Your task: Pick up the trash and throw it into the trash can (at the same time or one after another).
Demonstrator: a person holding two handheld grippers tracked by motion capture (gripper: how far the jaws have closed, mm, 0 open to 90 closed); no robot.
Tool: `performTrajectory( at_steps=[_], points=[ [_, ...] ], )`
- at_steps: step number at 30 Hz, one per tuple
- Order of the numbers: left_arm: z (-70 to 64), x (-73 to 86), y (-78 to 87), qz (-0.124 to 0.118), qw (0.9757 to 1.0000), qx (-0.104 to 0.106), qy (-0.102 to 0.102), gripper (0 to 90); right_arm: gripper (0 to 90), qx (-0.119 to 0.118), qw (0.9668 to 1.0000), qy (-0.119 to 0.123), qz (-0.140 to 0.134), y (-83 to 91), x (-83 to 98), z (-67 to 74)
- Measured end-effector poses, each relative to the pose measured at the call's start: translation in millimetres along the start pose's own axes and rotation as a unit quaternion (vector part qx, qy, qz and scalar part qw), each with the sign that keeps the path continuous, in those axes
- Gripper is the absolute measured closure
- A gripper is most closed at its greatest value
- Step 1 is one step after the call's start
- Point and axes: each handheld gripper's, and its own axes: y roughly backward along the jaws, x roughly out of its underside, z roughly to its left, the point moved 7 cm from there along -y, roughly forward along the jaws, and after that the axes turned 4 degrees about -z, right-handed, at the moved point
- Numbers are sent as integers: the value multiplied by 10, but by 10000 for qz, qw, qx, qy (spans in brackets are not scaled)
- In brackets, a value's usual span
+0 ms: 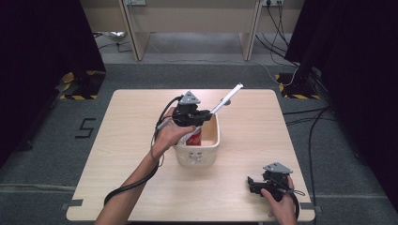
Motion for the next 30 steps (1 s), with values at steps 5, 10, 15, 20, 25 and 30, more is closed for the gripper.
performTrajectory(
  at_steps=[5,10,15,20,25,30],
  points=[
    [15,67,60,-10,10000,6,0,787,6,1,10000,0,0,0,0,0],
    [30,104,111,-57,10000,43,37,786,6,0,10000,-1,0,0,0,0],
    [63,119,121,-26,10000,40,82,787,6,0,10000,0,-1,0,0,0],
    [46,114,135,44,9999,87,75,789,5,-3,10000,-1,0,0,0,0],
    [22,106,157,26,9999,121,51,790,64,-5,10000,-37,-67,11,-6,-2],
    [40,97,157,7,9999,132,65,790,183,-141,9993,-159,-315,49,-38,-30]
  ],
)
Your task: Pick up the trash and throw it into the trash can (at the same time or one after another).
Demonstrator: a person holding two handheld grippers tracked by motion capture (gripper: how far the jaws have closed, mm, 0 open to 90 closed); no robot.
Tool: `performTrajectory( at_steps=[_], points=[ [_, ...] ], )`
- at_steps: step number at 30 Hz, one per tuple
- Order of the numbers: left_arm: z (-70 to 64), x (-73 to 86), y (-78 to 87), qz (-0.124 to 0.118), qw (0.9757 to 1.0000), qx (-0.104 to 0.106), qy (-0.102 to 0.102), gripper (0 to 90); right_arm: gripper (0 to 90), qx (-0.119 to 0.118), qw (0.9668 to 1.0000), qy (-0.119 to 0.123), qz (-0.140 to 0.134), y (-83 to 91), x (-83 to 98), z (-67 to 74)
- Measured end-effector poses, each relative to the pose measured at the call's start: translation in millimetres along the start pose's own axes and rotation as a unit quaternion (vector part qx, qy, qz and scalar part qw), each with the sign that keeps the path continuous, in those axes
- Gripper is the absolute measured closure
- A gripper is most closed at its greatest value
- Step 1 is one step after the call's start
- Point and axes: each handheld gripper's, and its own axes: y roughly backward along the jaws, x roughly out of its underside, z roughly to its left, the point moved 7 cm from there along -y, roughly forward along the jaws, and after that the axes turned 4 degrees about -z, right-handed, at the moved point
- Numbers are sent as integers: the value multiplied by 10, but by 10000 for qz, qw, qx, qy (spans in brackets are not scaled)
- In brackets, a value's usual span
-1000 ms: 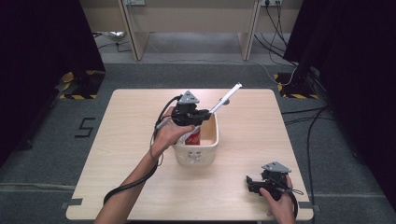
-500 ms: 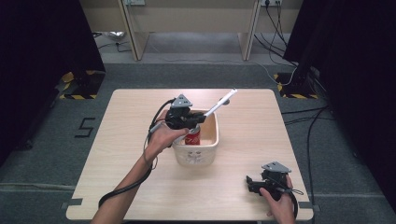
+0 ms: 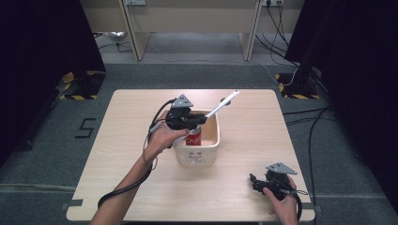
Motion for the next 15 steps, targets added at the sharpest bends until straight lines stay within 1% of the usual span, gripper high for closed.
performTrajectory(
  at_steps=[3,4,5,8,10,11,14,15],
  points=[
    [12,-8,13,-23,10000,-16,-9,790,185,-174,9994,-202,-240,36,-124,2],
    [15,-8,19,-19,10000,-18,-8,790,182,-203,9991,-230,-278,49,-169,6],
    [15,-8,21,-15,10000,-17,-13,790,180,-247,9989,-195,-360,63,-251,12],
    [11,-10,14,-8,10000,-5,-30,790,170,-364,9981,-131,-479,88,-466,46],
    [0,-22,9,-5,10000,11,-33,790,171,-435,9969,-90,-644,108,-666,84],
    [-8,-29,5,-9,10000,19,-43,789,172,-545,9955,-67,-774,119,-810,115],
    [-37,-49,-4,-17,10000,44,-77,790,174,-825,9905,-107,-1092,138,-1198,212],
    [-51,-61,-9,-36,9999,46,-91,790,175,-890,9892,-77,-1159,137,-1302,238]
  ],
)
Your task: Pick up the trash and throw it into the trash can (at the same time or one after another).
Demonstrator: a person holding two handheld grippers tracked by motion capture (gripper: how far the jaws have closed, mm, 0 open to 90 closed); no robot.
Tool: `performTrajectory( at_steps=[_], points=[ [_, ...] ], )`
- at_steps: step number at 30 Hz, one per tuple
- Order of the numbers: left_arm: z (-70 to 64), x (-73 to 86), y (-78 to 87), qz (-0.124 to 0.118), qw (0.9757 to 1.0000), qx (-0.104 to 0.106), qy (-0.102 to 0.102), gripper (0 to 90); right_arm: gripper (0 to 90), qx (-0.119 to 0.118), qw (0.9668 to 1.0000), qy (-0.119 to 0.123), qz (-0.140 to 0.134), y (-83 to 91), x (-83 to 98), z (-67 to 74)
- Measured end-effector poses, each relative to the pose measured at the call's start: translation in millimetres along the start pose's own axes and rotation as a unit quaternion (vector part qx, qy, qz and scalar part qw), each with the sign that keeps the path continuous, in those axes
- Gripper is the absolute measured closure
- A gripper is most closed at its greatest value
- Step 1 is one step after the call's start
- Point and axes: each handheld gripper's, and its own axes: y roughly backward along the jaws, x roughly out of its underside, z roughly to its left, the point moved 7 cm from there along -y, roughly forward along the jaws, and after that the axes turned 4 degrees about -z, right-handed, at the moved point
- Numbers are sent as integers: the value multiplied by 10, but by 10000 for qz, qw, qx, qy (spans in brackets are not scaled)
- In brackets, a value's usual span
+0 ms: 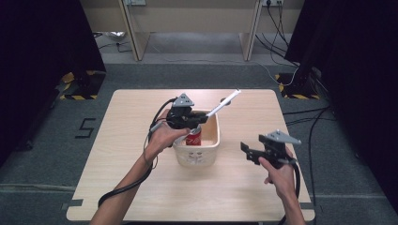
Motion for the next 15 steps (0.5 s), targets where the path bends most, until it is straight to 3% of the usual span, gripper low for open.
performTrajectory(
  at_steps=[5,12,15],
  points=[
    [-43,-28,-8,-27,10000,42,-55,790,185,-579,9980,-109,-207,-249,-580,194],
    [-66,-30,3,-26,9999,58,-118,789,214,-819,9949,-511,-309,-527,-913,253],
    [-78,-28,3,-30,9999,66,-152,789,223,-814,9945,-510,-407,-599,-1004,295]
  ],
)
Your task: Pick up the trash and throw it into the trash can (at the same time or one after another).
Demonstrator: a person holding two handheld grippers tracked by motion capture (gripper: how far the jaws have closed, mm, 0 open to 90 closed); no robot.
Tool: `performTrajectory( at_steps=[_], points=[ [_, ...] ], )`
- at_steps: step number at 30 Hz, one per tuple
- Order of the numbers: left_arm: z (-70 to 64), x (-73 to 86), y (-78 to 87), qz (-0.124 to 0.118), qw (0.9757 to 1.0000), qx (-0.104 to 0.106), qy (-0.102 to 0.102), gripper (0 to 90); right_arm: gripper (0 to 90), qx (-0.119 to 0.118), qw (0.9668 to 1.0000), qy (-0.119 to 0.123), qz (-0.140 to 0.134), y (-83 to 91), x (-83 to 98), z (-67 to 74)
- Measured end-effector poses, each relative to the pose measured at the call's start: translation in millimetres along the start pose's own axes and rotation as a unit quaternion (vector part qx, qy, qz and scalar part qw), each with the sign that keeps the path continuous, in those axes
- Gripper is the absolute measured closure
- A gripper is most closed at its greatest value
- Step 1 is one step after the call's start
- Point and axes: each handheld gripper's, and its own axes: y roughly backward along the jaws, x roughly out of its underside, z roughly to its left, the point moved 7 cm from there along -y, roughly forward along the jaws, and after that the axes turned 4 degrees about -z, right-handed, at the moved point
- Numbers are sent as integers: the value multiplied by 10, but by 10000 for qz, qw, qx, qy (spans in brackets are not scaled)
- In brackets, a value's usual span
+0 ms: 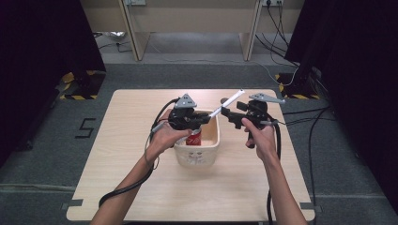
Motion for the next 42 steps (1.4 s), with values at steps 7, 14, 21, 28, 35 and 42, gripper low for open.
performTrajectory(
  at_steps=[7,14,21,28,35,42],
  points=[
    [-23,-16,8,-58,10000,21,-73,788,370,-216,9984,-528,-23,-187,-67,15],
    [27,14,-20,-26,10000,-22,-38,784,574,-346,9978,-532,-172,-233,-127,52],
    [9,6,-23,-51,10000,22,45,650,780,-323,9972,-445,-513,-173,-278,85],
    [25,-34,129,-138,9999,35,89,609,793,-533,9953,-582,-569,-144,-257,88],
    [47,-30,245,-179,9998,-19,78,579,791,-728,9957,-436,-370,-154,-142,188],
    [65,7,293,-116,9998,-65,120,532,347,-440,9988,-68,225,-205,78,185]
  ],
)
